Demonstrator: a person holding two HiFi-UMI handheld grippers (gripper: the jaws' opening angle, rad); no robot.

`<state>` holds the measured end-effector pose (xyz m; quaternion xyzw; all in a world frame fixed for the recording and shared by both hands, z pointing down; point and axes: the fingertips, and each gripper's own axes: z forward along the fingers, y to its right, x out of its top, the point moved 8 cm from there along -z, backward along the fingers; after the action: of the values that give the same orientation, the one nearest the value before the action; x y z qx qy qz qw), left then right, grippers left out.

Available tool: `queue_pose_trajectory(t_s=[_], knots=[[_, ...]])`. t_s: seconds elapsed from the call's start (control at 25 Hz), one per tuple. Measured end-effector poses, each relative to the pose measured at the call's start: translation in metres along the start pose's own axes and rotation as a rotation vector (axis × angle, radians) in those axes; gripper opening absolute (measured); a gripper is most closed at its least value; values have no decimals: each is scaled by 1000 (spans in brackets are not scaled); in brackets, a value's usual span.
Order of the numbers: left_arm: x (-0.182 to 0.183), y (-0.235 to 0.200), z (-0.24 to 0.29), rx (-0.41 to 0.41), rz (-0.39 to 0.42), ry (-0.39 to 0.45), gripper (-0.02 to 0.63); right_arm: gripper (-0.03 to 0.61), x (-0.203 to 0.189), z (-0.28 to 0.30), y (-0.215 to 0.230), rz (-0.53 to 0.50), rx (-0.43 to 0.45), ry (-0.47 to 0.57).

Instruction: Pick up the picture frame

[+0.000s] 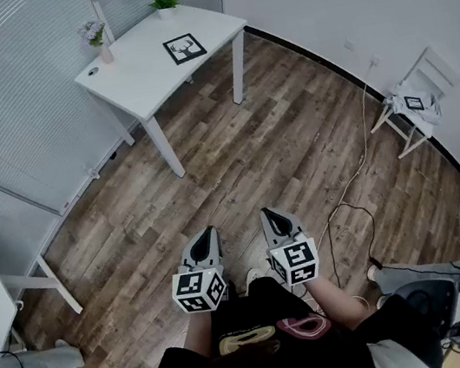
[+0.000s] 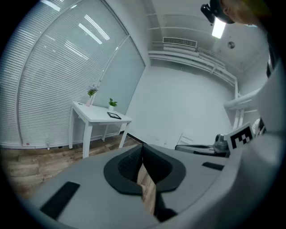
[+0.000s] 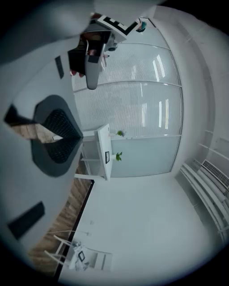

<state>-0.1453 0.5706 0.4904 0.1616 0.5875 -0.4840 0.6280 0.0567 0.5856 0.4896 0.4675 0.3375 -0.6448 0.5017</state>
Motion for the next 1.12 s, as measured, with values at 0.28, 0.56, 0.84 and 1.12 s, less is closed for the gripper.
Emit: queue_pose_trajectory(t_s=[0.28,0.56,0.84,1.12], knots=[[7,-20,-1,-27,28,6,17,9,6,17,-23,-17,2,18],[27,-56,16,-105,14,-43,17,9,23,52,-32,18,-35,22],[51,-101,31,-144,19,-45,17,9,32,89,-43,98,-116,39],[70,-144,41,-163,32,-58,17,9,44,116,-59,123,-117,93]])
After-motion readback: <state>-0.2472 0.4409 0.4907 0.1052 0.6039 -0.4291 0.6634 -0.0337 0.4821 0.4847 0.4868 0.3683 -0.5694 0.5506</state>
